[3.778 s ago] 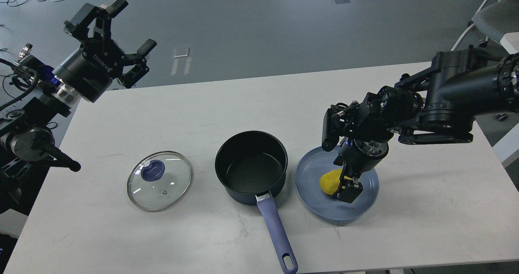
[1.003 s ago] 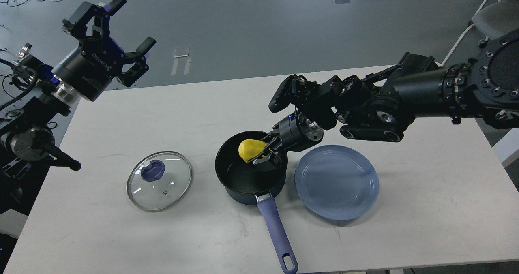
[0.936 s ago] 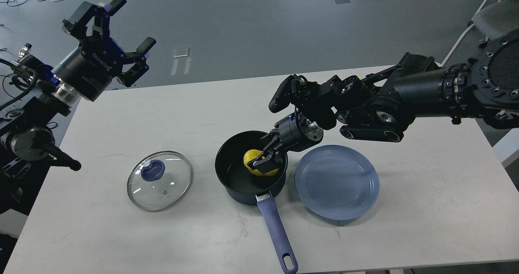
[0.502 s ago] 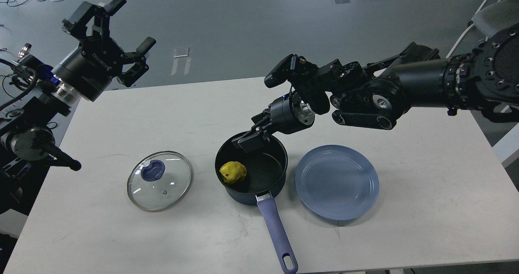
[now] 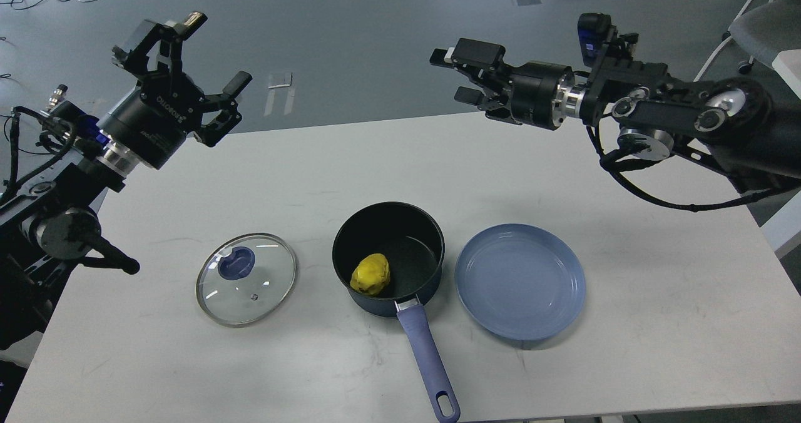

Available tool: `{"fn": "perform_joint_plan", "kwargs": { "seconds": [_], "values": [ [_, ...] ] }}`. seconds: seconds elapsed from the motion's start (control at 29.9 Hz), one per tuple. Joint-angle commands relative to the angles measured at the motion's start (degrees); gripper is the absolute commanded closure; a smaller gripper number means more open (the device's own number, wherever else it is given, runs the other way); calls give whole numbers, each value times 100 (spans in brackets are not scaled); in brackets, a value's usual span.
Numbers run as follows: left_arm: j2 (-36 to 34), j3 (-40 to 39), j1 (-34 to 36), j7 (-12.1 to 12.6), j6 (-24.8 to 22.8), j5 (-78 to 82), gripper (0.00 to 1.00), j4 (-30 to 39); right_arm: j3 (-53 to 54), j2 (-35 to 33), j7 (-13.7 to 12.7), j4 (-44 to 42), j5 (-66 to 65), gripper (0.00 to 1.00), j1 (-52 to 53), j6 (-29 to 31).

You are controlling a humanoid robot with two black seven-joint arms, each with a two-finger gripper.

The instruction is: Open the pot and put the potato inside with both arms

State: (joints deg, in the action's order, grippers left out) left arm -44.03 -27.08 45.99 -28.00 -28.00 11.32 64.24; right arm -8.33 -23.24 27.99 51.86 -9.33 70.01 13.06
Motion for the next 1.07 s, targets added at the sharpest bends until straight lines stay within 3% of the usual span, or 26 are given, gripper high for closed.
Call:
{"fn": "perform_joint_plan", "kwargs": {
  "seconds": [0.0, 0.37, 0.57, 1.04],
  "values": [
    [78, -95, -142, 0, 0, -16, 2, 1, 927, -250, 1, -1, 896, 6, -969, 266],
    [482, -499, -801, 0, 0, -16, 2, -17, 2273, -471, 1, -36, 1601, 5, -2816, 1286],
    [623, -535, -925, 0, 0, -16, 2, -87, 2353, -462, 1, -18, 1575, 0, -3186, 1331],
    [817, -552, -1136, 0, 0, -16, 2, -148, 2441, -471, 1, 26, 1584, 0, -3538, 1339]
  ]
}}
